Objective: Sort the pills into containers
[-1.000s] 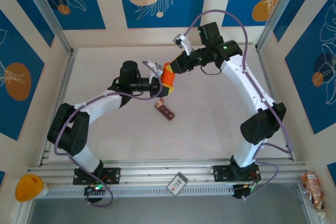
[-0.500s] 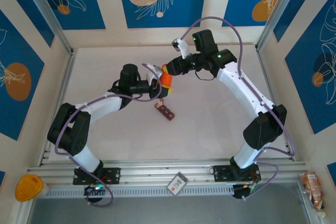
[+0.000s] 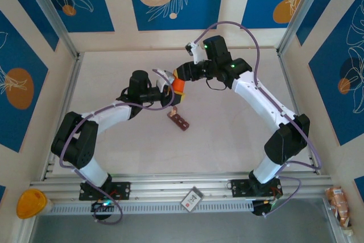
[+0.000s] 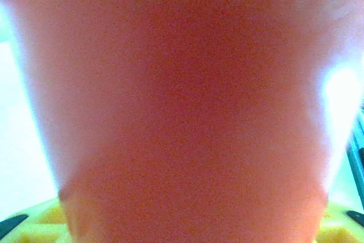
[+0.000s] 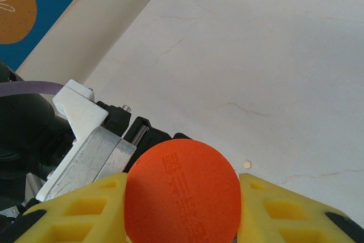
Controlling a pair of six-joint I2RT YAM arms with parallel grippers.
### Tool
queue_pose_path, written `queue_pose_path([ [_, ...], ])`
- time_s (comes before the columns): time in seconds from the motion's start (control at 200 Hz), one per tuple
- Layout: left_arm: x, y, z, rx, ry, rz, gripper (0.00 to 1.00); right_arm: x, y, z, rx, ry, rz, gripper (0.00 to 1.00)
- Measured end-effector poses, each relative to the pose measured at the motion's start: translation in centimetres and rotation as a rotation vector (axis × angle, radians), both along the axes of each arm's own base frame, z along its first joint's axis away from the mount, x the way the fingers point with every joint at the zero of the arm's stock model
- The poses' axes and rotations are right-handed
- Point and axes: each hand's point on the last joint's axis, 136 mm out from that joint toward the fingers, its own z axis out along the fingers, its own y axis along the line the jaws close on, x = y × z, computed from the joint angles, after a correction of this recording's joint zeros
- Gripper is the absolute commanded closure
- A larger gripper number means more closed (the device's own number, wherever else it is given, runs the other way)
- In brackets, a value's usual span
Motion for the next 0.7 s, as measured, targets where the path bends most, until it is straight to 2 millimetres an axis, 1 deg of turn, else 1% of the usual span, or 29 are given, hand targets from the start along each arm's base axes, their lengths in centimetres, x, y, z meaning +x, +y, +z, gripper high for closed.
queue_pose_path([
  [0.08, 0.1, 0.0, 0.3, -0.007, -0.015, 0.001, 1.00, 0.0, -0.1, 0.4, 0.006, 0.005, -0.004, 0.59],
  [0.135, 0.1, -0.1, 0.6, -0.015, -0.029, -0.002, 1.00, 0.2, -0.3, 0.7, 0.012, 0.008, -0.012, 0.56],
  [0.16, 0.1, -0.1, 0.8, -0.019, -0.036, -0.002, 1.00, 0.3, -0.4, 0.8, 0.019, 0.011, -0.014, 0.53],
  [0.205, 0.1, -0.1, 1.0, -0.023, -0.045, -0.001, 1.00, 0.2, -0.5, 1.0, 0.027, 0.023, -0.014, 0.44],
  [0.26, 0.2, -0.1, 1.3, -0.029, -0.056, -0.002, 1.00, 0.2, -0.8, 1.2, 0.035, 0.035, -0.013, 0.36],
  [0.36, 0.2, -0.2, 1.9, -0.040, -0.078, -0.003, 1.00, 0.4, -1.4, 1.4, 0.053, 0.056, -0.019, 0.26],
  [0.44, 0.2, -0.2, 2.2, -0.048, -0.090, -0.005, 1.00, 0.6, -2.1, 1.6, 0.069, 0.073, -0.023, 0.23],
  [0.525, 0.1, -0.2, 2.4, -0.051, -0.096, -0.010, 1.00, 1.1, -3.4, 2.0, 0.086, 0.077, -0.041, 0.22],
  [0.595, -0.1, -0.3, 2.4, -0.052, -0.096, -0.020, 1.00, 1.4, -4.8, 2.8, 0.106, 0.063, -0.055, 0.22],
  [0.7, -0.5, -0.4, 2.4, -0.054, -0.093, -0.044, 1.00, 0.9, -6.5, 4.2, 0.134, 0.016, -0.043, 0.22],
])
